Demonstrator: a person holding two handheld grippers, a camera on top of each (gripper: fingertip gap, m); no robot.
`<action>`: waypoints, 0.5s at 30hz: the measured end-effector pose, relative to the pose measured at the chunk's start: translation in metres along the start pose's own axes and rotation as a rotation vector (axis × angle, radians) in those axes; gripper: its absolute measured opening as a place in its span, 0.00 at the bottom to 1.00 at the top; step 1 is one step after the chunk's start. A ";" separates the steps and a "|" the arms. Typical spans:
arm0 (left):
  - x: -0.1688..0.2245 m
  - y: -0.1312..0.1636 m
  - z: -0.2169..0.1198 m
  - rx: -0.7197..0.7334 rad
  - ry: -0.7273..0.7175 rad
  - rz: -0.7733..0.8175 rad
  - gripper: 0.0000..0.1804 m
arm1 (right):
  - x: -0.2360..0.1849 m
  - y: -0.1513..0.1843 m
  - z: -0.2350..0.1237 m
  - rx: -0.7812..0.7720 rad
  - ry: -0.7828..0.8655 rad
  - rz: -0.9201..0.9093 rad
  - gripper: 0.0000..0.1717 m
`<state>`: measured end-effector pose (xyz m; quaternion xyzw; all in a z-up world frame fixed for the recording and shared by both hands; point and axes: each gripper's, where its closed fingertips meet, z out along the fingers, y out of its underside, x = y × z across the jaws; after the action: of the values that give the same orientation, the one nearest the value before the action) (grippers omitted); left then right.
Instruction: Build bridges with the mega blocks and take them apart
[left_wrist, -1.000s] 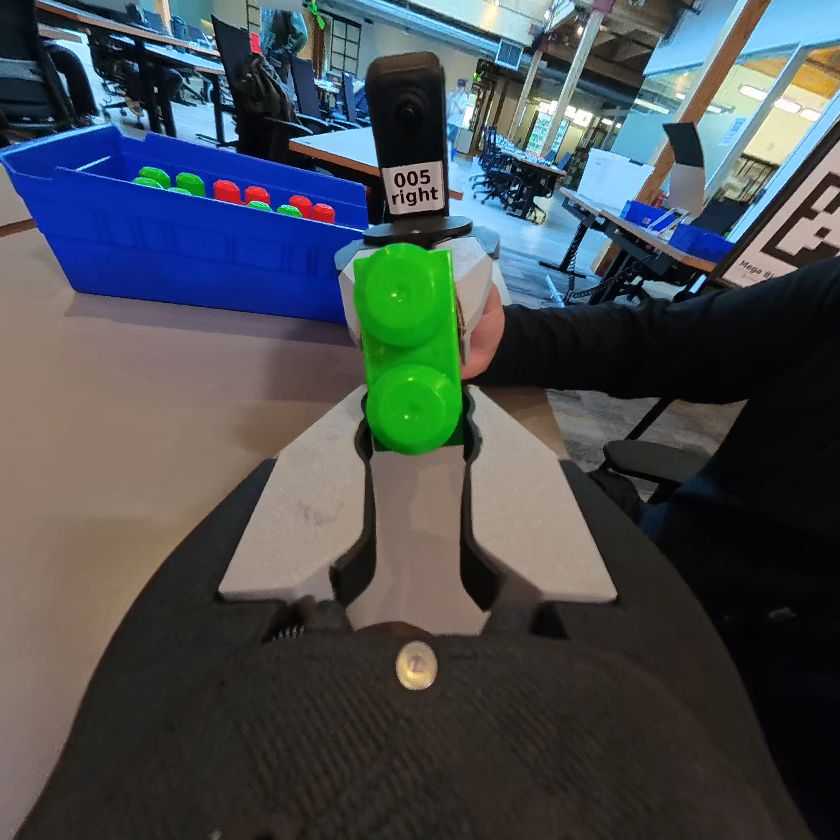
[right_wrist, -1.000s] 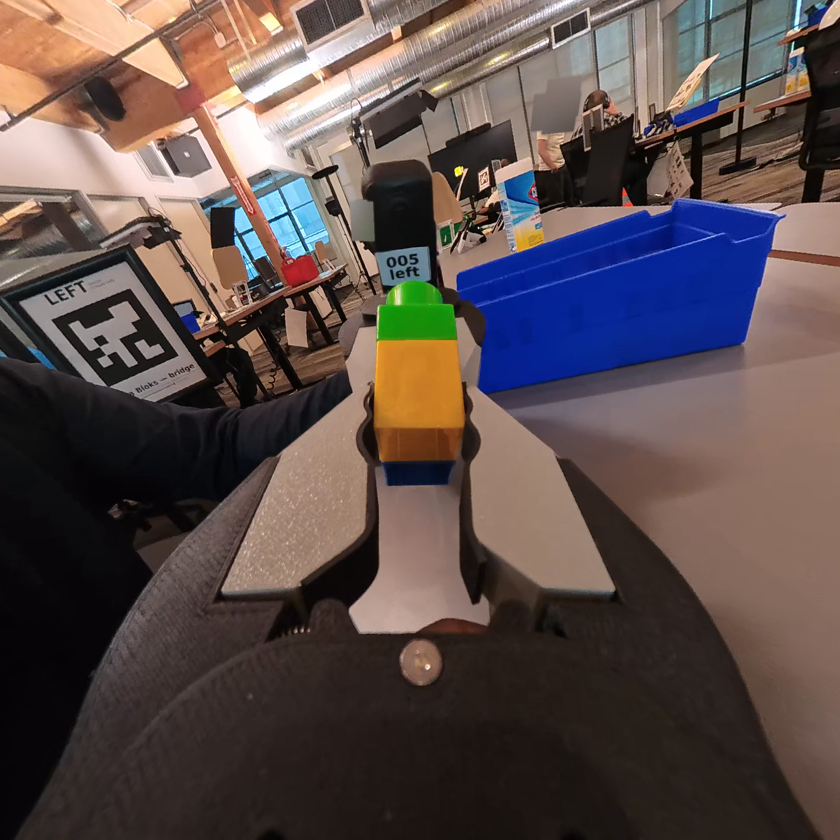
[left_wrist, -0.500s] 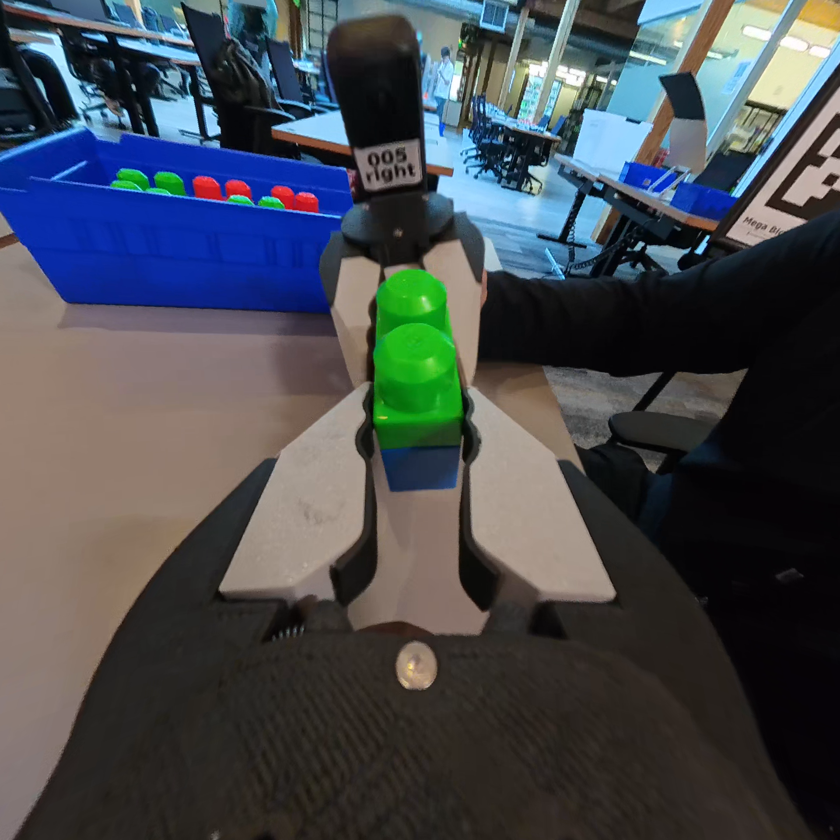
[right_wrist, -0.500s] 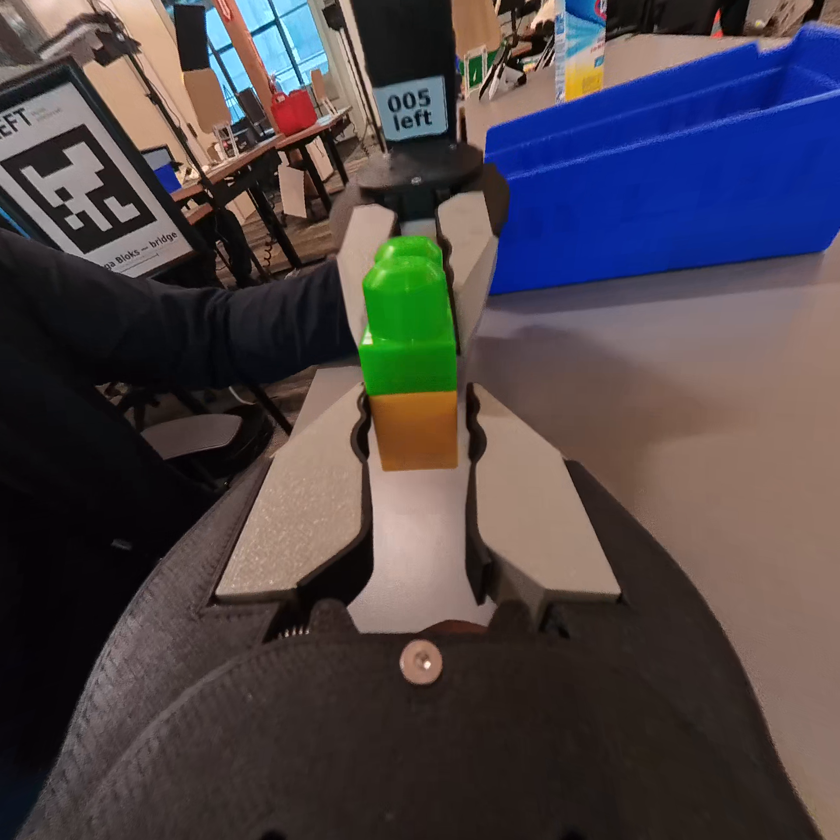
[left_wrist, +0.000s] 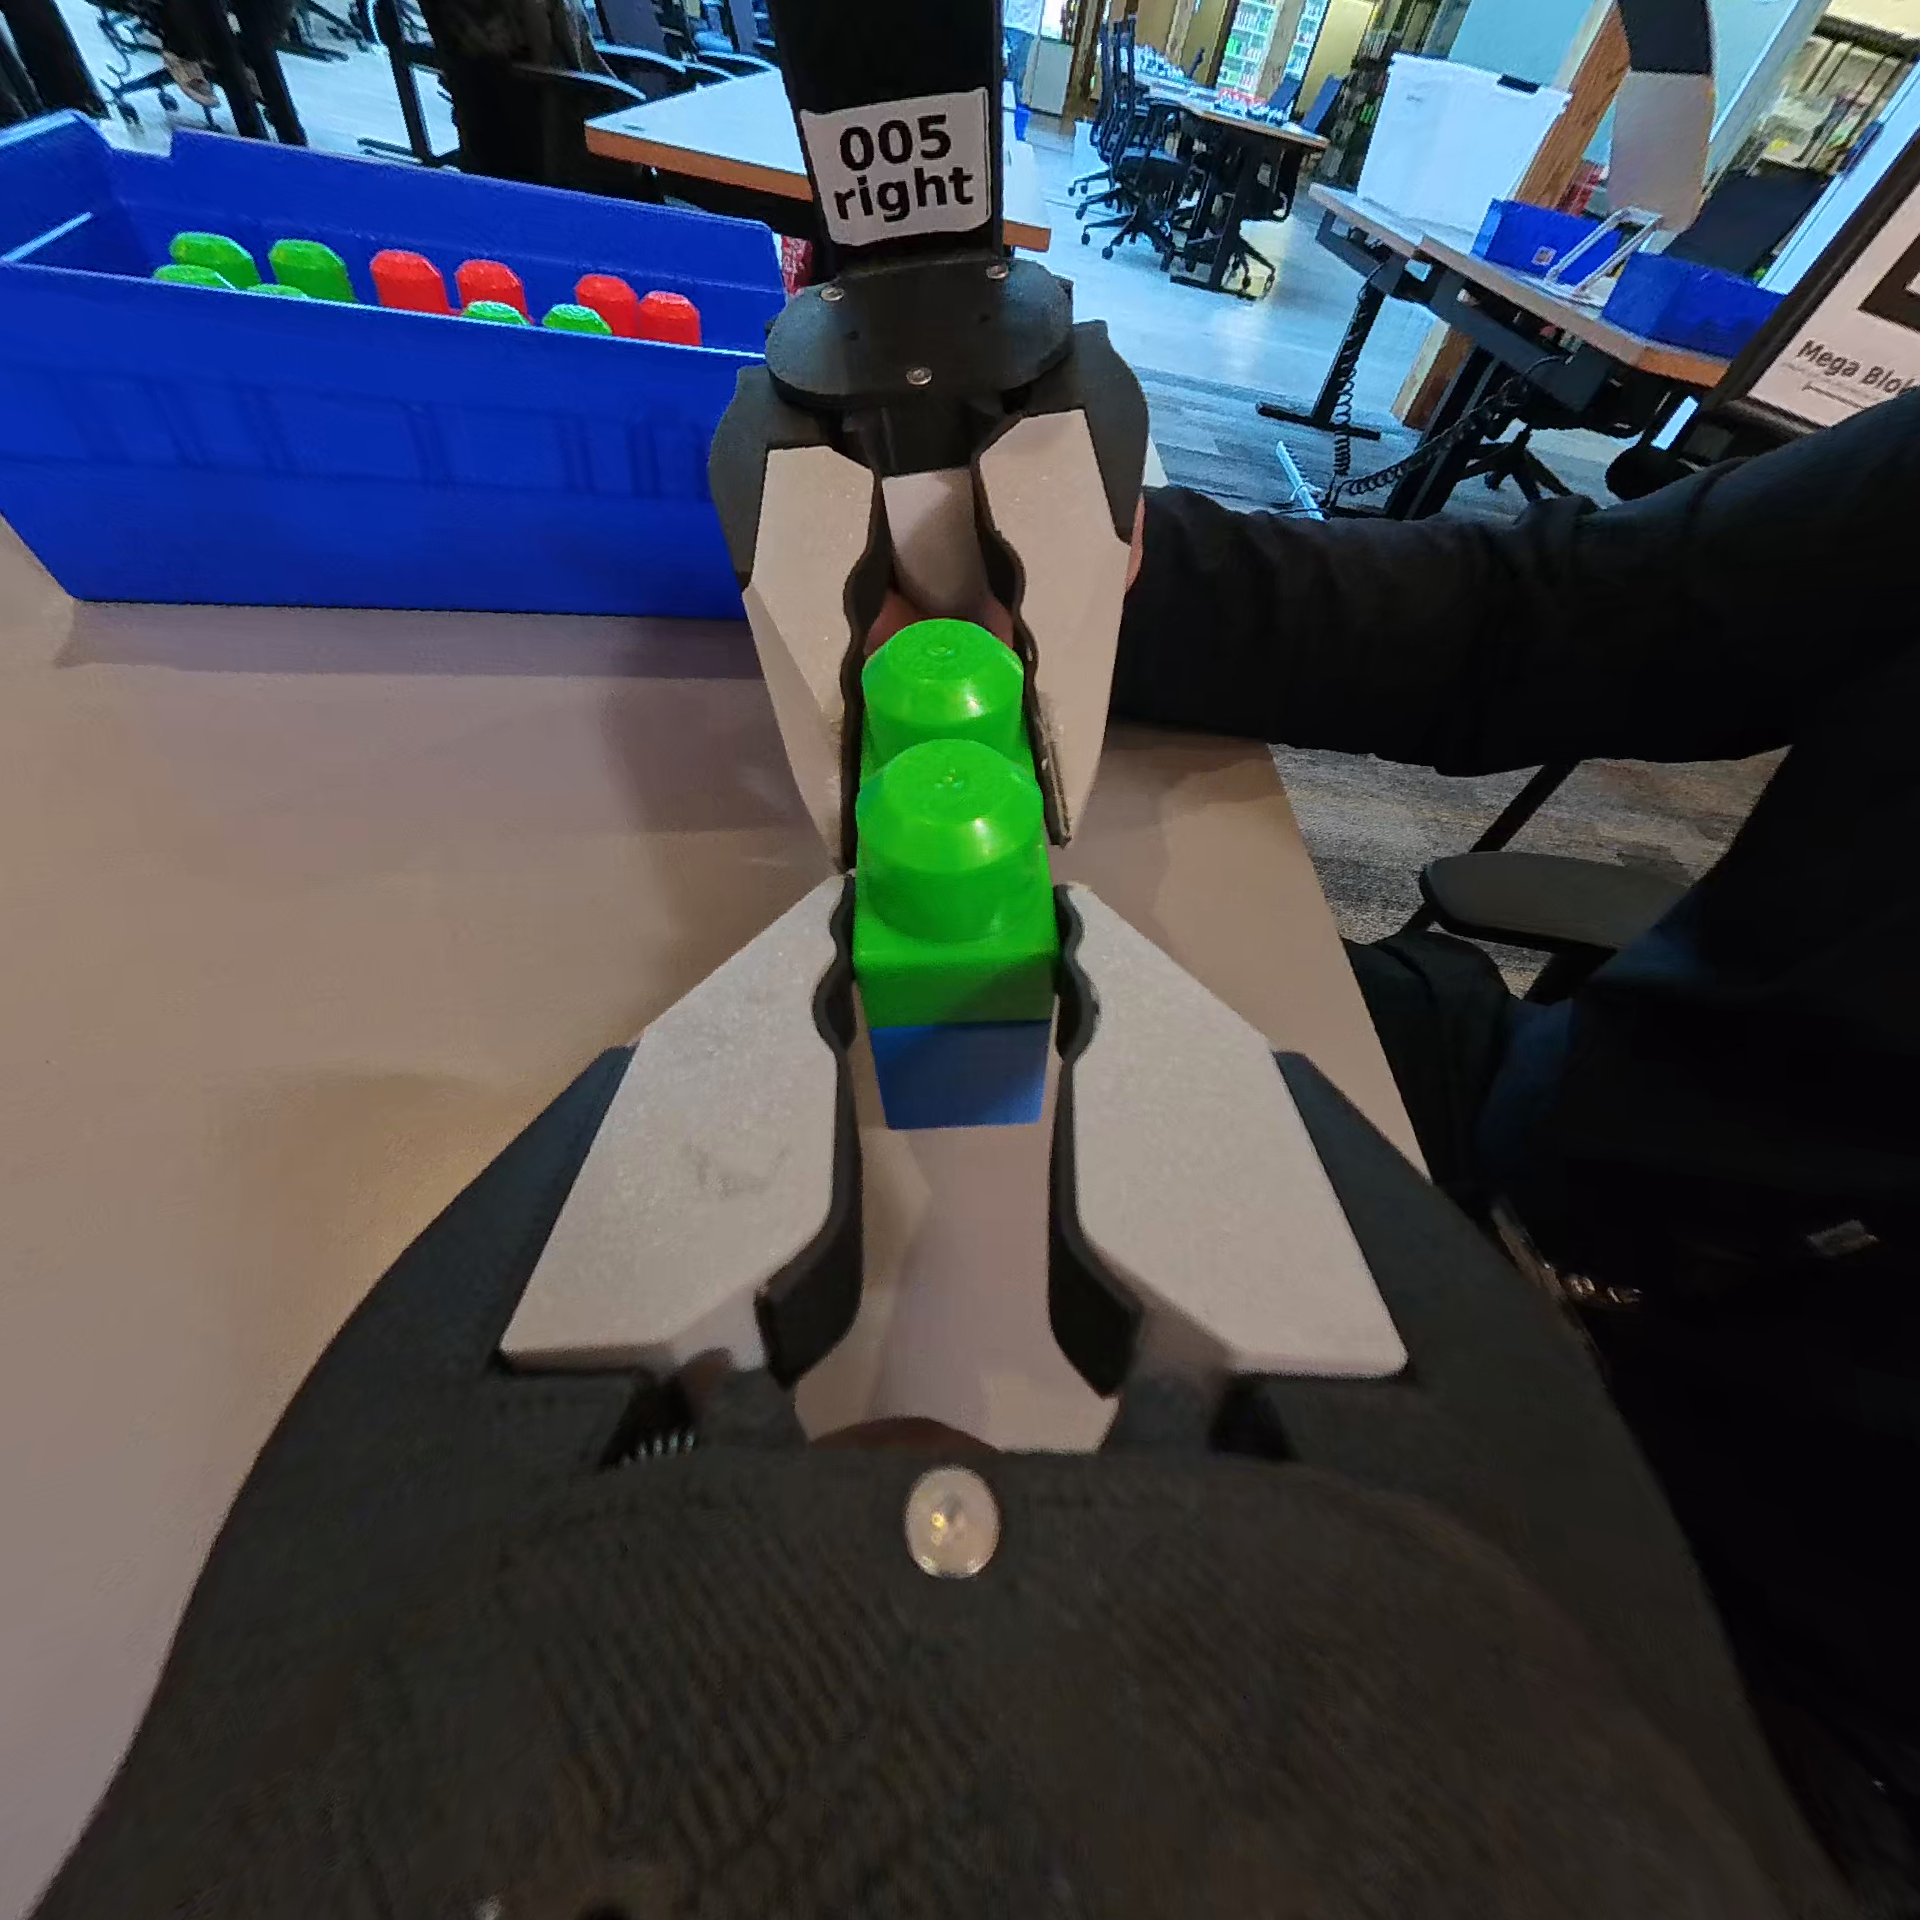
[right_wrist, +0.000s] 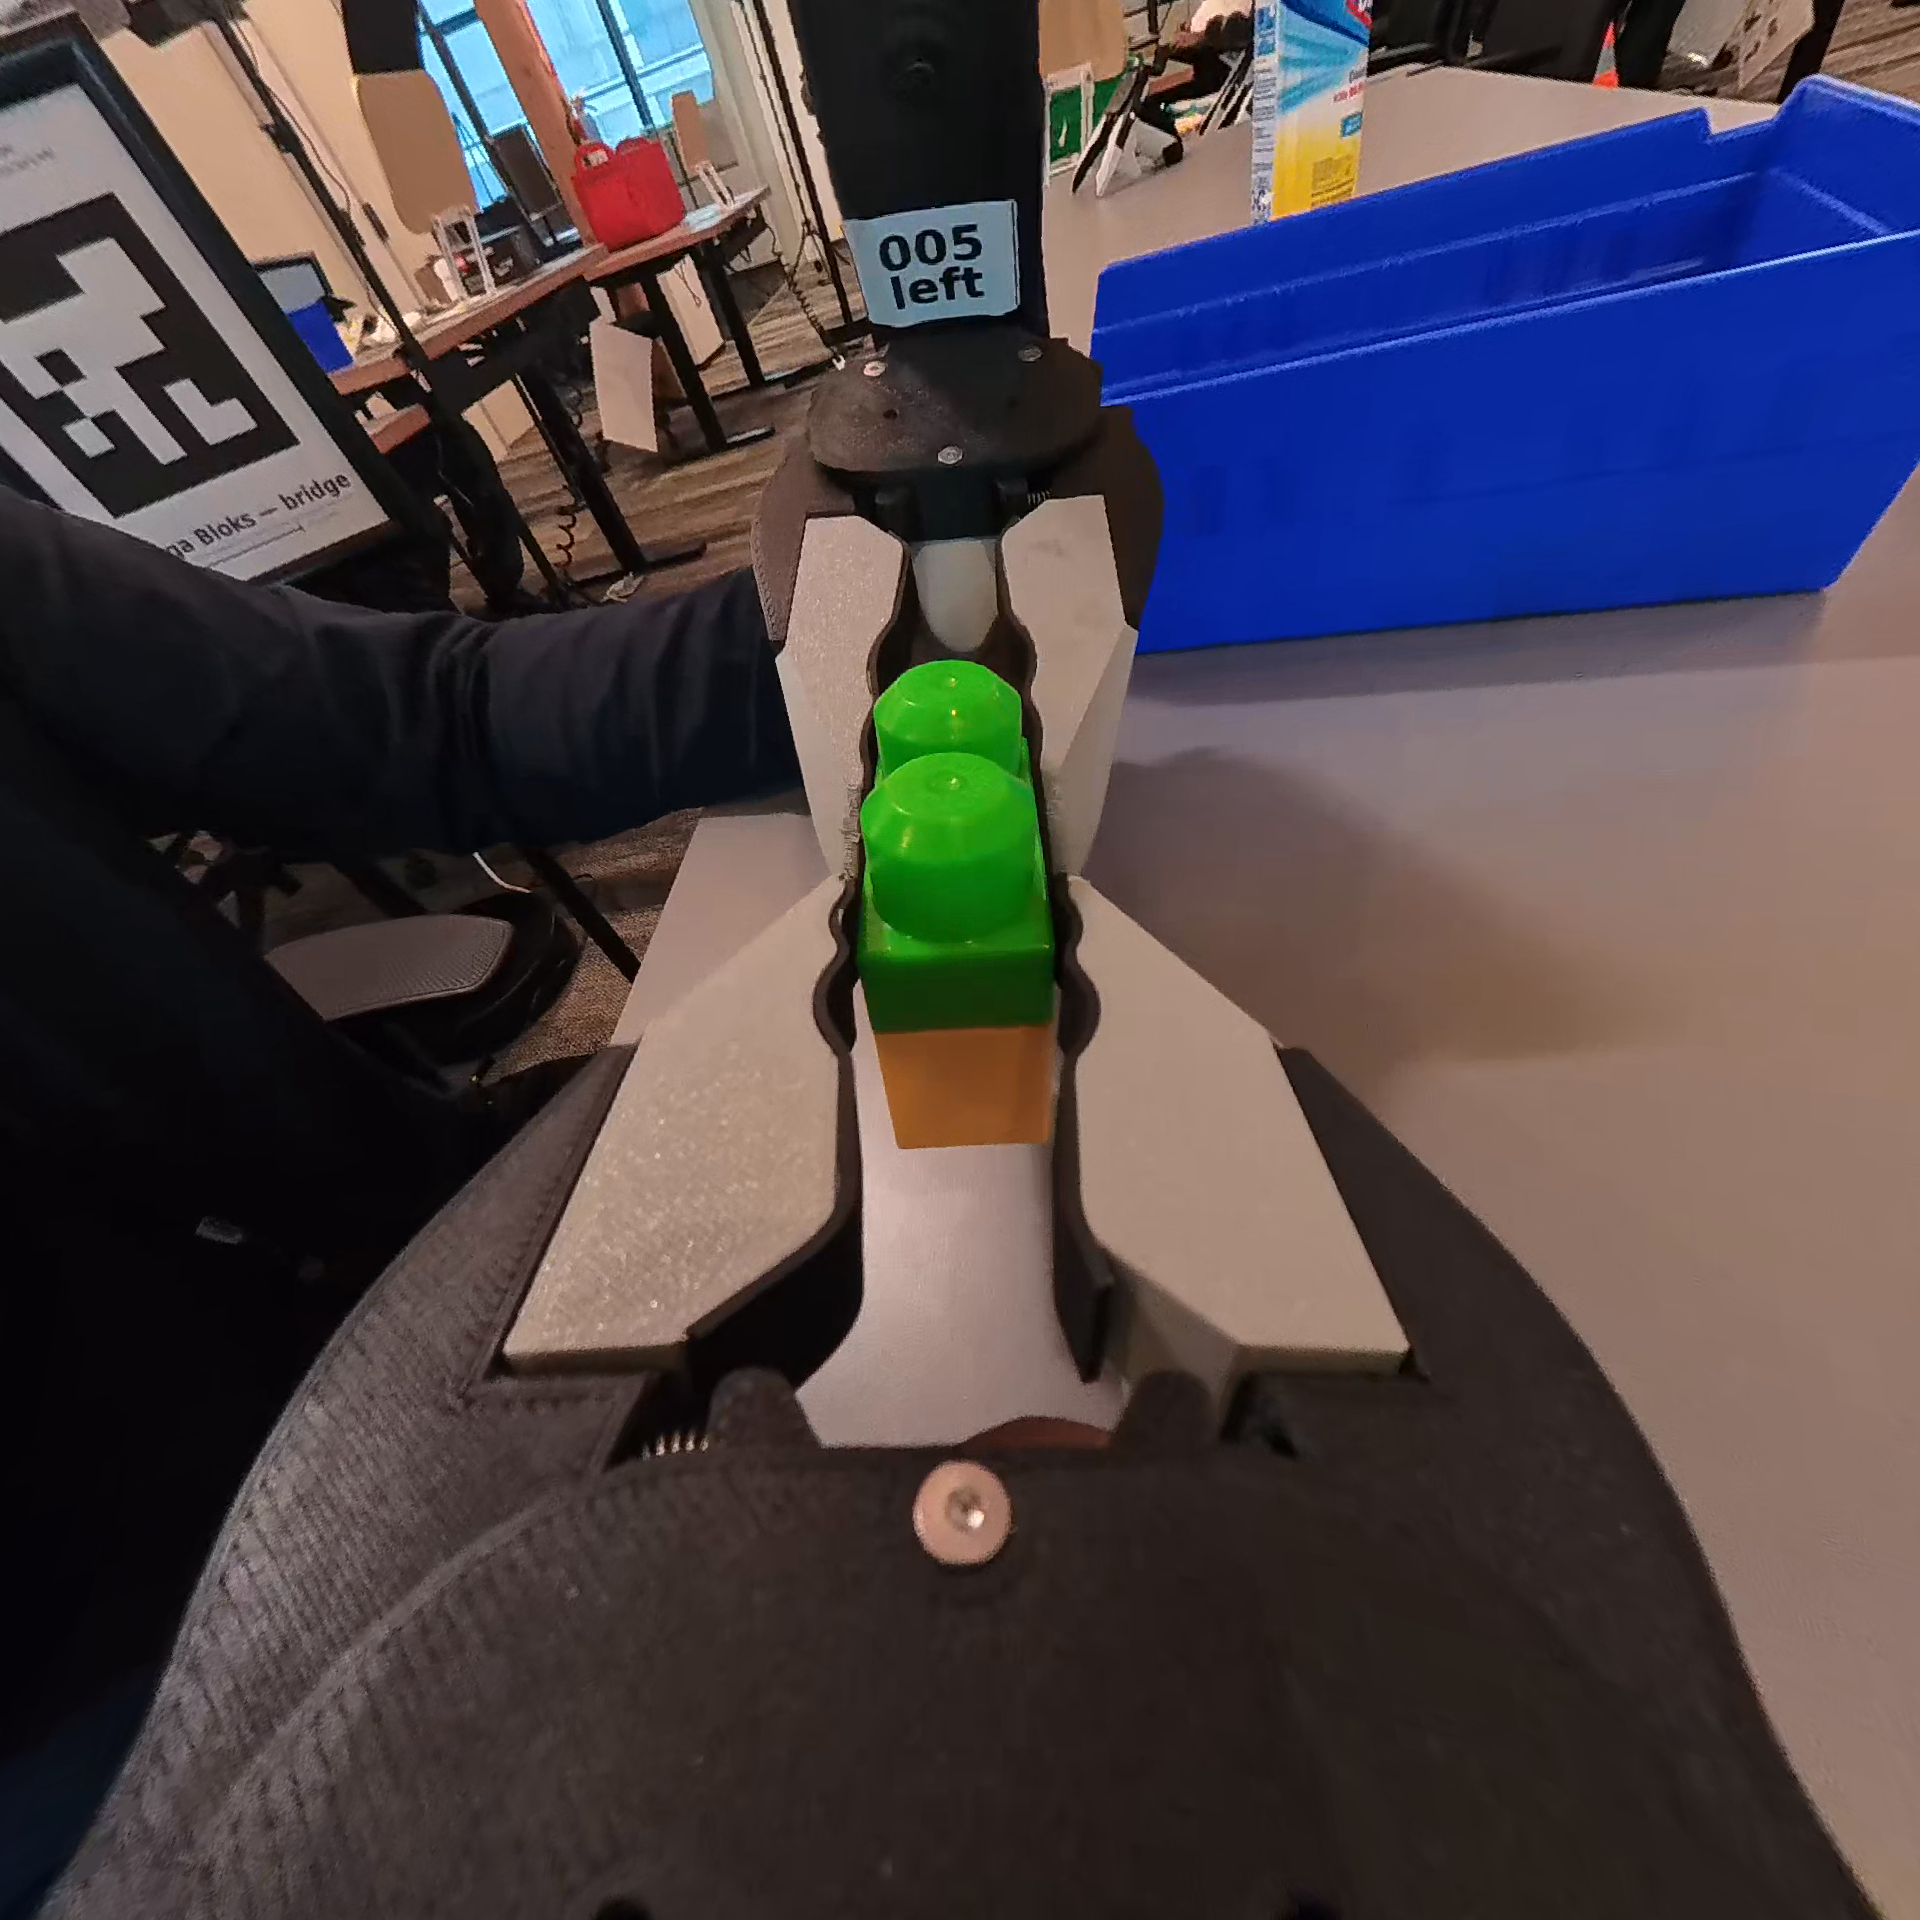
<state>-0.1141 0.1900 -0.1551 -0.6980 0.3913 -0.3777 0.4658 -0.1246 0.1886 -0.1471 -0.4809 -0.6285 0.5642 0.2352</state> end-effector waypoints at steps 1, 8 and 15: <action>0.000 0.000 0.000 0.001 0.001 -0.003 0.19 | 0.000 0.000 0.000 -0.001 0.002 0.000 0.19; -0.002 -0.008 -0.002 0.054 0.019 -0.058 0.19 | 0.000 -0.003 -0.001 -0.031 0.107 -0.058 0.19; -0.010 -0.010 -0.009 0.081 -0.001 -0.107 0.23 | -0.001 -0.012 -0.056 0.031 0.257 -0.054 0.19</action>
<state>-0.1240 0.1989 -0.1446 -0.6988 0.3376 -0.4172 0.4729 -0.0808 0.2158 -0.1213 -0.5285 -0.5971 0.5009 0.3365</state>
